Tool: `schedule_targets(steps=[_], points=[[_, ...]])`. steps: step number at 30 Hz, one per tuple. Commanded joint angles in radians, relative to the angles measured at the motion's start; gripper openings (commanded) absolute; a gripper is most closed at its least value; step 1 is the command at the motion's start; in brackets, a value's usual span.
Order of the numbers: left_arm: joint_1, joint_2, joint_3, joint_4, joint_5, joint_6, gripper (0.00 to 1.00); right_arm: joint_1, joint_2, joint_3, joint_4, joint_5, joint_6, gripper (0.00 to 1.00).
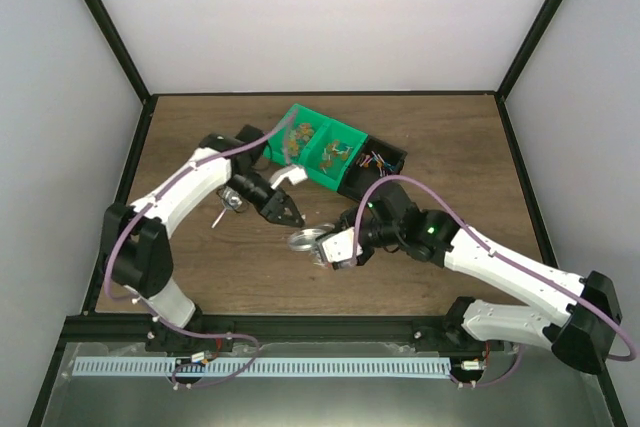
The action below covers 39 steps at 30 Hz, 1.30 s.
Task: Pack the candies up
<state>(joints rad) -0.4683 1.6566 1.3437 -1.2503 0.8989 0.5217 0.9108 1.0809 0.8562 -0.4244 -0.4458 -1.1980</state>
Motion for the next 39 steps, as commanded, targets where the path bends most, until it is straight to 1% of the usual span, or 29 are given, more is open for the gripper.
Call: schedule_targets(steps=[1,4,6,8,10,13,17,22,24,26,31,39], points=[[0.149,-0.11,-0.014,0.121,0.023,-0.065,0.62,-0.041,0.033,0.099,-0.059,-0.075,0.309,0.01],[0.251,-0.23,-0.054,0.288,-0.033,-0.138,0.74,-0.103,0.069,0.135,-0.103,-0.204,0.531,0.01],[0.273,-0.338,-0.114,0.42,-0.115,-0.178,0.8,-0.16,0.101,0.146,-0.122,-0.308,0.673,0.01],[0.274,-0.43,-0.192,0.533,-0.173,-0.185,0.83,-0.218,0.13,0.141,-0.12,-0.429,0.809,0.01],[0.273,-0.504,-0.267,0.606,-0.183,-0.164,0.83,-0.275,0.166,0.129,-0.109,-0.552,0.915,0.01],[0.272,-0.575,-0.349,0.658,-0.184,-0.14,0.85,-0.346,0.226,0.119,-0.095,-0.722,1.027,0.01],[0.261,-0.598,-0.403,0.637,-0.191,-0.098,0.85,-0.371,0.304,0.12,-0.07,-0.835,1.106,0.01],[0.203,-0.638,-0.46,0.578,-0.211,0.029,0.87,-0.378,0.371,0.093,0.027,-0.859,1.25,0.01],[0.151,-0.664,-0.496,0.546,-0.243,0.11,0.87,-0.385,0.369,0.065,0.057,-0.864,1.292,0.01],[0.098,-0.691,-0.543,0.544,-0.293,0.143,0.87,-0.39,0.373,0.038,0.078,-0.871,1.313,0.01],[-0.024,-0.731,-0.642,0.585,-0.394,0.175,0.87,-0.423,0.428,0.015,0.087,-0.887,1.326,0.01],[-0.104,-0.681,-0.692,0.664,-0.451,0.16,0.87,-0.441,0.522,0.048,0.075,-0.889,1.321,0.01]])
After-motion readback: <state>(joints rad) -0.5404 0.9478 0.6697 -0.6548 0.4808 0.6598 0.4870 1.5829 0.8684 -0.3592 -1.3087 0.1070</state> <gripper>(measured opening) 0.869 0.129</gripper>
